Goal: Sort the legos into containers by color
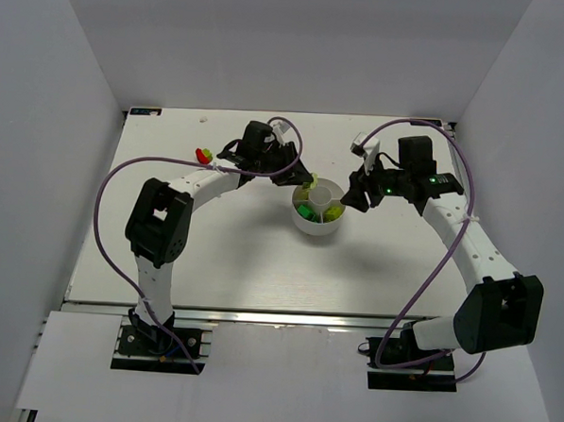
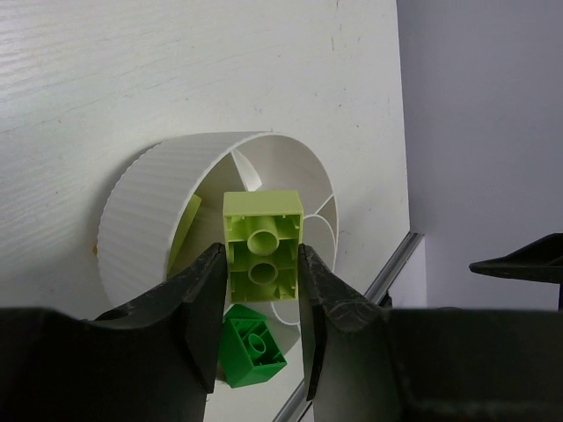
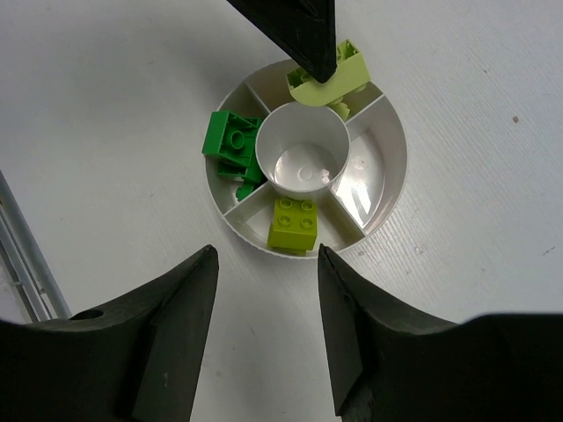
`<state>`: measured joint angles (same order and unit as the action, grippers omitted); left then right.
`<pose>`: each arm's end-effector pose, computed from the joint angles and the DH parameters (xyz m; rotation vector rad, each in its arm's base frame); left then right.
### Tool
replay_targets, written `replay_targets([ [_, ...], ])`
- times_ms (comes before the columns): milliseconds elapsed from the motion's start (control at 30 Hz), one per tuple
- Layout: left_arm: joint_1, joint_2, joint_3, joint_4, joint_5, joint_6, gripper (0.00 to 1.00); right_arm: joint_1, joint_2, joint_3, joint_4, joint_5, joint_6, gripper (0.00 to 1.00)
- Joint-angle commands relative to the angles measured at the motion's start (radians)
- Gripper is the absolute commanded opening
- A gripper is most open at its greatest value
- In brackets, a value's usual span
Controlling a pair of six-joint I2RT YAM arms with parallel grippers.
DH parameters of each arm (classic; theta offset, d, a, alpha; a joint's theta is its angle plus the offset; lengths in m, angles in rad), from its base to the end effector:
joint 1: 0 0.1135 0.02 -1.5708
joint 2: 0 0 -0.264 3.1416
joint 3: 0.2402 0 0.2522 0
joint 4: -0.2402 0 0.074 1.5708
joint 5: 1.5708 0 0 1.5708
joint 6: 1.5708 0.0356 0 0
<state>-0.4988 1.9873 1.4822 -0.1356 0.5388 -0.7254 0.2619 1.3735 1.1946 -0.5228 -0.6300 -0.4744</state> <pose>0.3900 -0.2332 0.2264 0.0587 2.4086 -1.2273 0.2829 0.0975 0.3215 -1.0791 1.8924 0.5919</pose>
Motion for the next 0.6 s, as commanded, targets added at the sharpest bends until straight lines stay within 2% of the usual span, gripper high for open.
replay_targets([
  [0, -0.001, -0.016, 0.027, -0.044, 0.003, 0.037, 0.33, -0.004, -0.014, -0.004, 0.018, -0.020, 0.011, 0.55],
  [300, -0.001, -0.025, 0.027, -0.087, -0.026, 0.076, 0.37, -0.006, -0.013, -0.006, 0.020, -0.025, 0.013, 0.55],
  [500, -0.001, -0.033, 0.026, -0.107, -0.033, 0.090, 0.43, -0.006, -0.011, -0.007, 0.020, -0.030, 0.013, 0.55],
  [567, -0.001, -0.033, 0.027, -0.114, -0.043, 0.093, 0.48, -0.006, -0.011, -0.009, 0.020, -0.030, 0.013, 0.55],
])
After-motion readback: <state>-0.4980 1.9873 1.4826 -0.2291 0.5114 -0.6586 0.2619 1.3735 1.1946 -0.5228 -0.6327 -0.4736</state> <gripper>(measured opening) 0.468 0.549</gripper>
